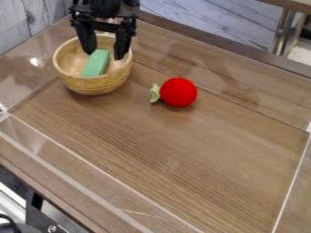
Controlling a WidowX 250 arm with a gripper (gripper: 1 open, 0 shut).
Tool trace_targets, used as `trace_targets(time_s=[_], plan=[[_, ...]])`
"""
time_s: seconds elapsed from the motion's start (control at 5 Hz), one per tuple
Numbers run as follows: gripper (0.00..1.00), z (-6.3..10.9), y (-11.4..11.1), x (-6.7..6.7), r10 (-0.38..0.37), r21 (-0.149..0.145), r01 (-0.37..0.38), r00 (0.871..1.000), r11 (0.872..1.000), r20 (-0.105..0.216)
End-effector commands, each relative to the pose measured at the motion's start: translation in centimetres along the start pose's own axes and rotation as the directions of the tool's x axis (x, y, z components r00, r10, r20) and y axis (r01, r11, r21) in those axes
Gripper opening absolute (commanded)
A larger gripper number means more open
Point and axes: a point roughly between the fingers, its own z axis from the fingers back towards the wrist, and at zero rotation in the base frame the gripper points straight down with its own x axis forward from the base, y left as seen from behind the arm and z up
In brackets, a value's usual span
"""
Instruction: Remove the green stick from the brown bowl and put it on the table
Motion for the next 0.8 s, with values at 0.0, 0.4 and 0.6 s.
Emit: trace_targets(time_s=[0.0,0.4,0.6], plan=[[1.0,0.4,2.1,1.2,0.022,0.012,-0.023,0.997,1.0,0.068],[1.0,-2.1,4.3,2.3,0.043,0.002,-0.043,0.997,0.999,0.065],[1.0,-2.9,5.0,2.8,0.037,0.001,-0.037,0.997,0.999,0.064]])
